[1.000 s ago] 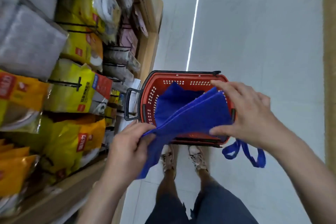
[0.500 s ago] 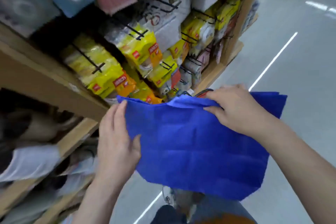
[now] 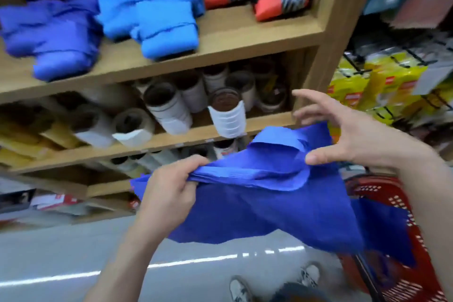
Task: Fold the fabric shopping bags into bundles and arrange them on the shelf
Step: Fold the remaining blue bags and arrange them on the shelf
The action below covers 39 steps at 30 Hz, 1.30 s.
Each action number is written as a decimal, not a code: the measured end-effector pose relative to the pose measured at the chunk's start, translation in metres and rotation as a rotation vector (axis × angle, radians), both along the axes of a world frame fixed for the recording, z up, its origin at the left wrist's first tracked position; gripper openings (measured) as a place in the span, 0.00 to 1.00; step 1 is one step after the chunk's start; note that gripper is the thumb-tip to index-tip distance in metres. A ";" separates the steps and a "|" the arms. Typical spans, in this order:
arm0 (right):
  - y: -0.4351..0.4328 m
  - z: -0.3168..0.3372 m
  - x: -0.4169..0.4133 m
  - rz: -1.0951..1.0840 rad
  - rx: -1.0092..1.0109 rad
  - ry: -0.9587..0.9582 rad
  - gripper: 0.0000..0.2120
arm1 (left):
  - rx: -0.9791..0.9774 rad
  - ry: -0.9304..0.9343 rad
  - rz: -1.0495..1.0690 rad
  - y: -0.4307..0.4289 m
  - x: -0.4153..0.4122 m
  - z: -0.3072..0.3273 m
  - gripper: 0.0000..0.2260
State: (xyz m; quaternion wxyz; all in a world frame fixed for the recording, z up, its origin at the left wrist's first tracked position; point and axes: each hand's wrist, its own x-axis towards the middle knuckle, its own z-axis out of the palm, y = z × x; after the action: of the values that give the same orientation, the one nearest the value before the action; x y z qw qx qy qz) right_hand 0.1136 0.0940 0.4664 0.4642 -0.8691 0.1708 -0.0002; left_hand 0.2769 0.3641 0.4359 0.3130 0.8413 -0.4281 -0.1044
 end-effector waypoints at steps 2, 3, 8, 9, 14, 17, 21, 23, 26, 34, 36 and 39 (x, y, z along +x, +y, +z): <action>0.026 -0.001 0.032 -0.018 0.078 -0.051 0.47 | -0.053 0.089 0.086 0.048 0.018 0.013 0.24; 0.041 -0.002 0.051 -0.042 0.077 -0.077 0.43 | -0.096 0.151 0.131 0.069 0.025 0.019 0.22; 0.115 0.004 0.129 -0.070 0.331 -0.229 0.10 | -0.318 0.417 0.366 0.148 0.043 0.041 0.14; 0.127 0.008 0.142 -0.054 0.326 -0.257 0.09 | -0.410 0.458 0.463 0.161 0.046 0.043 0.10; 0.167 0.040 0.193 0.078 0.087 -0.527 0.14 | -0.730 0.699 1.056 0.211 0.071 0.046 0.14; 0.179 0.051 0.222 0.152 0.042 -0.588 0.13 | -0.098 0.501 1.245 0.240 0.086 0.040 0.25; 0.191 0.058 0.258 0.230 0.015 -0.612 0.12 | 0.520 -0.079 1.336 0.249 0.078 0.057 0.22; 0.197 0.059 0.272 0.248 -0.014 -0.624 0.12 | 0.270 -0.200 1.265 0.237 0.075 0.068 0.16; 0.211 0.063 0.290 0.285 -0.038 -0.619 0.12 | -0.105 -0.027 0.997 0.218 0.078 0.074 0.12; 0.258 0.087 0.340 0.368 0.040 -0.586 0.12 | -0.088 -0.010 1.003 0.232 0.143 0.052 0.13; 0.273 0.093 0.354 0.354 0.054 -0.589 0.11 | -0.094 -0.061 1.005 0.250 0.166 0.056 0.10; 0.298 0.096 0.379 0.227 0.130 -0.640 0.13 | -0.184 0.030 0.894 0.285 0.199 0.064 0.17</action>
State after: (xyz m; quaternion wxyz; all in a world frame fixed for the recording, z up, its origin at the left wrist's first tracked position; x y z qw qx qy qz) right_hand 0.4927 0.3920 0.5621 0.5456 -0.8071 -0.0818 -0.2103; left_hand 0.4756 0.6488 0.4996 0.4068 0.9107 -0.0258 0.0674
